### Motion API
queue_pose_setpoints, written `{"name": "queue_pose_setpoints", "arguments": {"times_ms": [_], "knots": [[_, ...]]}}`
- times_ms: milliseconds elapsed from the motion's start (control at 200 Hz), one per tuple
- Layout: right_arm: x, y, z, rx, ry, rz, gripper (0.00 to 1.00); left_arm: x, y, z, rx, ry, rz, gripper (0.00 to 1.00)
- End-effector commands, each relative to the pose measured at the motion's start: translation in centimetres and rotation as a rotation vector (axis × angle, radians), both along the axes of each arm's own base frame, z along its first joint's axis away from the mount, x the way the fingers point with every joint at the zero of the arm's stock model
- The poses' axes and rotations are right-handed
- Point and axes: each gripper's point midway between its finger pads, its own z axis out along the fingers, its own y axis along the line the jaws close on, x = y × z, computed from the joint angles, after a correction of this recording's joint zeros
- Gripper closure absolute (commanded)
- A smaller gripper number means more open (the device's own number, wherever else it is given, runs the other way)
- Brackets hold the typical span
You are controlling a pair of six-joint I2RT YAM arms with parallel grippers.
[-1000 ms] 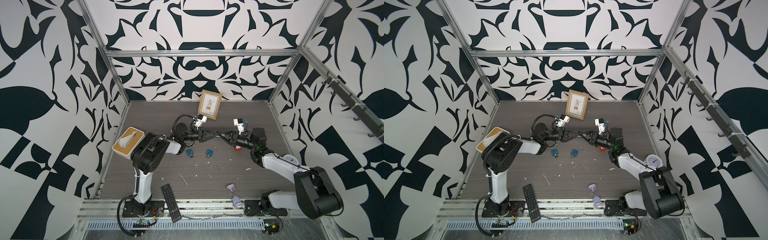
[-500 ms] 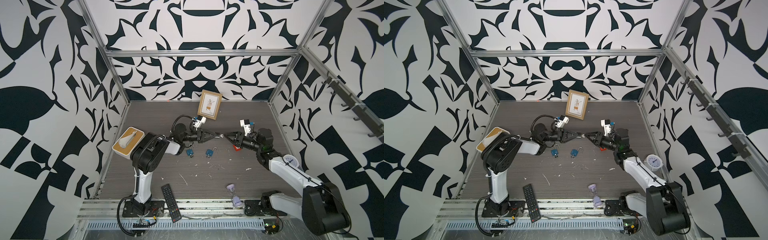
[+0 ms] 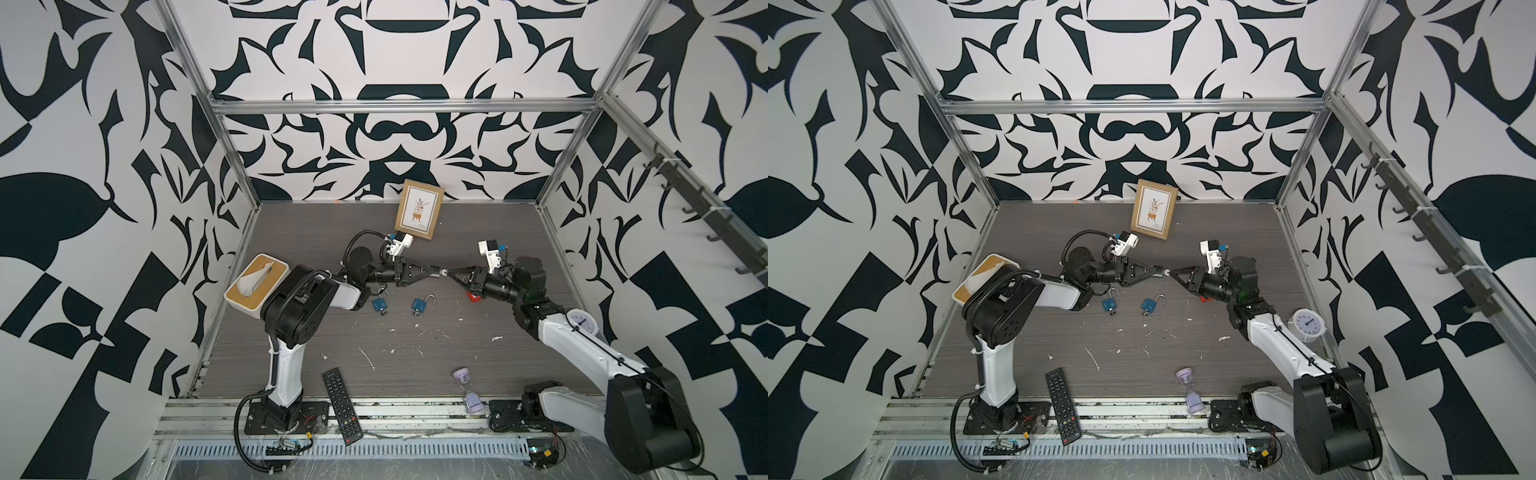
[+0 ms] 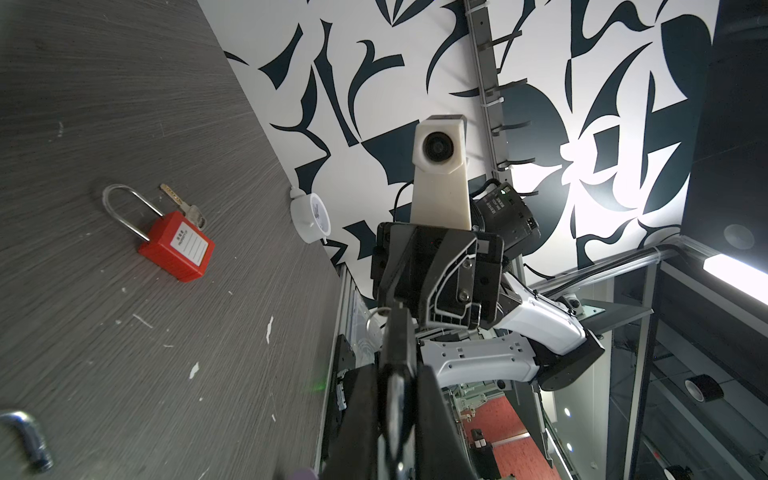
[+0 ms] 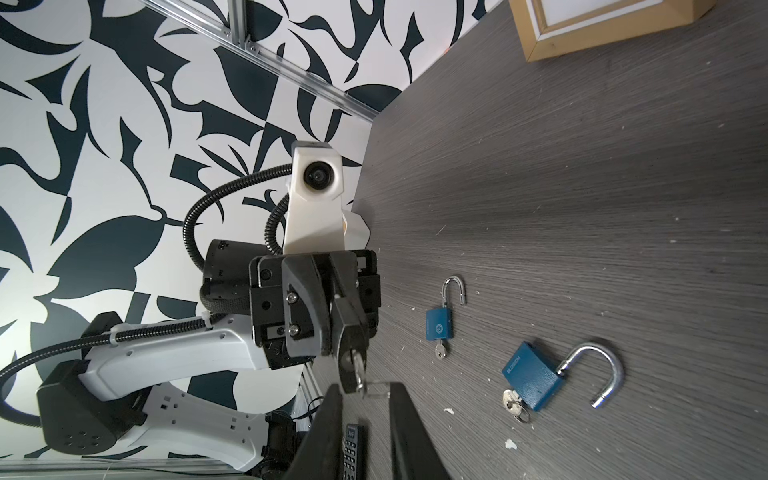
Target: Lock with the key
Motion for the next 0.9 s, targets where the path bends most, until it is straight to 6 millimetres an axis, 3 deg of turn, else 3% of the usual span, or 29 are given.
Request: {"name": "queue_pose_setpoints", "arguments": {"times_ms": [0,895], "knots": [[0.6,0.5,3.0,0.019,-0.109,0.026,0.79,-1.0,0.1,2.0,-0.043,-0.079,-0.028,1.0],[0.3,1.7,1.9,0.057,-0.079,0.096,0.86,-0.9,-0.5,2.5,-0.052,-0.074,-0.042,1.0]]}}
